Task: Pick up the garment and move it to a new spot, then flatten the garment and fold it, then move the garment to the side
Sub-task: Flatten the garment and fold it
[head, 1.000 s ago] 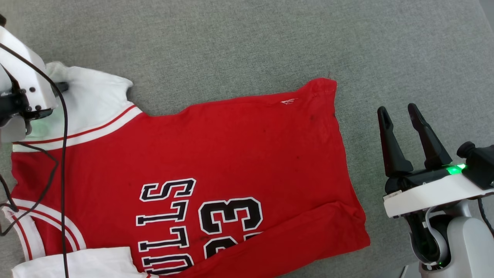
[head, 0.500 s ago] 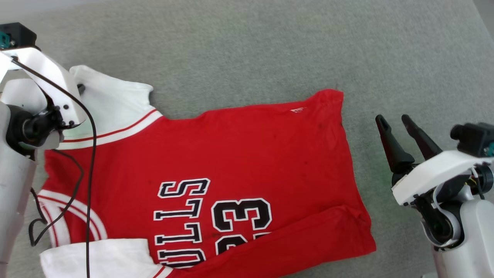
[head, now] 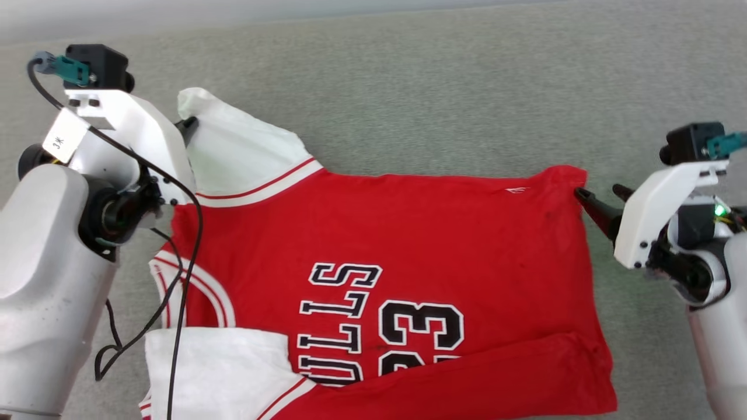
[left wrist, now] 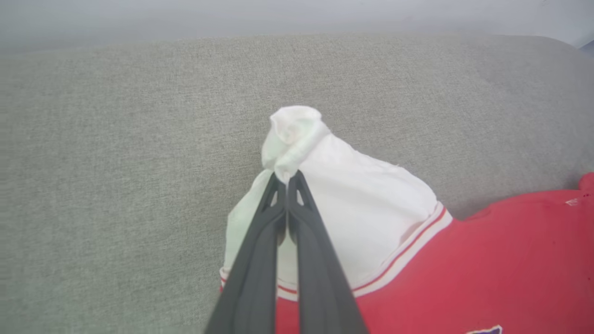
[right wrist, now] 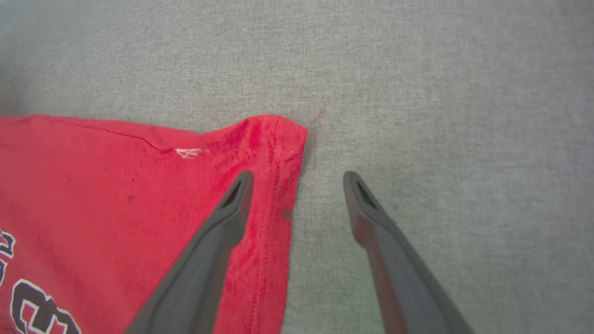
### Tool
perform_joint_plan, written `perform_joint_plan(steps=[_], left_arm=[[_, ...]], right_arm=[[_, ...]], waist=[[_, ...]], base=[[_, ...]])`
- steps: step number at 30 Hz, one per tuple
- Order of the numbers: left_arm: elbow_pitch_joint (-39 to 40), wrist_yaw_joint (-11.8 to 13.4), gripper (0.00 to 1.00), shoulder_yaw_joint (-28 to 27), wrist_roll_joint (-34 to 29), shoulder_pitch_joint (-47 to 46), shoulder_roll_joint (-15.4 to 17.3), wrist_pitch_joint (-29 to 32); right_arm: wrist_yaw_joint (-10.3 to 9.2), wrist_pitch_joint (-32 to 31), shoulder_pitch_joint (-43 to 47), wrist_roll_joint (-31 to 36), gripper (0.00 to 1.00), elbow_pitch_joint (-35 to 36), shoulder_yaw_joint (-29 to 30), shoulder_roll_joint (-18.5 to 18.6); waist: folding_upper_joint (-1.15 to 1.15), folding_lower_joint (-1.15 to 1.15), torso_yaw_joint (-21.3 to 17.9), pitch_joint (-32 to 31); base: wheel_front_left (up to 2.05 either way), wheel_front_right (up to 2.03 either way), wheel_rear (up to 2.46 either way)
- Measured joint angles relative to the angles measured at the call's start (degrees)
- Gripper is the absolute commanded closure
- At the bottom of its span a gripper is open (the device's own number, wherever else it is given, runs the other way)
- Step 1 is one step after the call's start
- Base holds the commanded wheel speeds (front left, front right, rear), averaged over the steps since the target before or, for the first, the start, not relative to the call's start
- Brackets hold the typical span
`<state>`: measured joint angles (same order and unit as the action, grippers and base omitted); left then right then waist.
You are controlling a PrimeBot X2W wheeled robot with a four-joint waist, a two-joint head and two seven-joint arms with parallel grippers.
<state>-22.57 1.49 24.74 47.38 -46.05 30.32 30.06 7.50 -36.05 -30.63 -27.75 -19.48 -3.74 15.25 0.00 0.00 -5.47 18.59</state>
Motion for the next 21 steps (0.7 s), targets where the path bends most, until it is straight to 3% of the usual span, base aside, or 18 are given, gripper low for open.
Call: perform_joint_plan(steps=[13,14,15,16,17,21], left_arm=[[5.03,-1.04,1.0,1.07,0.57,1.19,-0.64,-0.29],[5.13,-1.08,1.0,1.1,0.65,1.26,-0.63,-0.23],[5.22,-1.23,1.0,1.08,0.78,1.29,-0.65,-0.24],[5.22,-1.4,1.0,1.11,0.8,1.36,-0.64,-0.24],[5.22,-1.48,1.0,1.12,0.85,1.48,-0.63,-0.24],[5.12,-1.83,1.0,1.1,1.27,2.13,-0.46,-0.45]], right_arm=[[0.0,-7.61,-9.73,0.32,0.0,-13.82,-5.5,2.37],[0.01,-8.87,-10.48,0.24,0.16,-14.67,-5.75,2.5],[0.0,-9.5,-10.93,-0.12,0.59,-15.48,-5.78,2.37],[0.0,-10.07,-11.34,-0.16,0.84,-16.04,-6.15,2.38],[0.0,-10.48,-11.73,-0.29,1.0,-16.44,-6.42,2.38],[0.0,-10.4,-12.52,-2.09,1.0,-17.6,-7.15,2.36]], waist=[[0.0,0.0,4.12,4.12],[0.0,0.0,4.22,4.34],[0.0,-0.01,4.3,4.5],[-0.01,0.0,4.34,4.6],[0.0,-0.01,4.34,4.65],[0.0,0.0,4.11,4.35]], base=[[0.0,0.0,0.0],[0.0,0.0,0.0],[0.0,0.0,0.0],[0.0,0.0,0.0],[0.0,0.0,0.0],[0.0,0.0,0.0]])
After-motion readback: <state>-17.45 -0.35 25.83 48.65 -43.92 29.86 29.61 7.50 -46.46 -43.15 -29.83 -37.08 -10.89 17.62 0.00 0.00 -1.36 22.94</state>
